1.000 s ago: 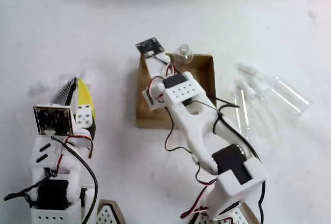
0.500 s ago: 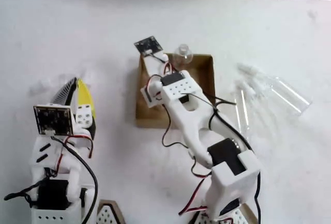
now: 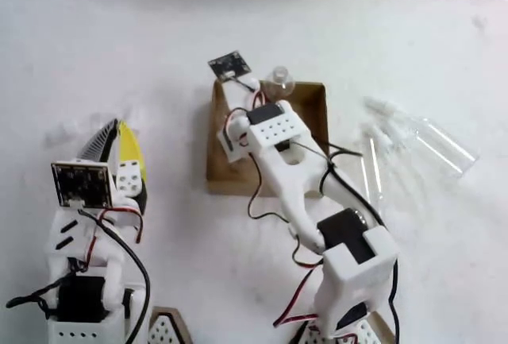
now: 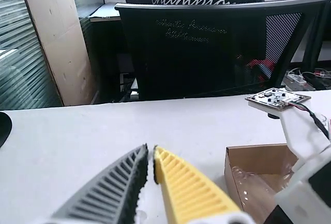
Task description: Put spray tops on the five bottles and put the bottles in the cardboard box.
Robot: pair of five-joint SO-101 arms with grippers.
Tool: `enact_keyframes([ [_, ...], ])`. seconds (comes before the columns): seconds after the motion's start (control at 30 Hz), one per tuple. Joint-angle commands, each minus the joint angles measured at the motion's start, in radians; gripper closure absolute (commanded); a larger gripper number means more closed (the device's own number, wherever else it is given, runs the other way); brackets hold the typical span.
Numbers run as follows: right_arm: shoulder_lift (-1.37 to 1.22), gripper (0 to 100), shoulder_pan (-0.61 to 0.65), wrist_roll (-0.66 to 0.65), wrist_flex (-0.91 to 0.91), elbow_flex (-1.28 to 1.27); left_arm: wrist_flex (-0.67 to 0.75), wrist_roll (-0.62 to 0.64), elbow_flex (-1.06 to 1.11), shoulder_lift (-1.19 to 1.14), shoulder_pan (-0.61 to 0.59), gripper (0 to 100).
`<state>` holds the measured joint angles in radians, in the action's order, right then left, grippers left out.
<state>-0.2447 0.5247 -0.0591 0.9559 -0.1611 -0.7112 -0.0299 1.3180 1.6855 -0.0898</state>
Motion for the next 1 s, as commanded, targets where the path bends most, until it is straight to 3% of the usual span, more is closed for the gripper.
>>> enact_keyframes([
  [0.0, 0.122, 95.8, 0.002, -0.005, 0.044, 0.014, 0.026, 0.006, -0.005, 0.012, -0.007, 98],
  [0.97, 0.869, 95.8, 0.007, -0.040, 0.360, -0.008, 0.023, 0.006, -0.003, 0.012, -0.005, 98],
])
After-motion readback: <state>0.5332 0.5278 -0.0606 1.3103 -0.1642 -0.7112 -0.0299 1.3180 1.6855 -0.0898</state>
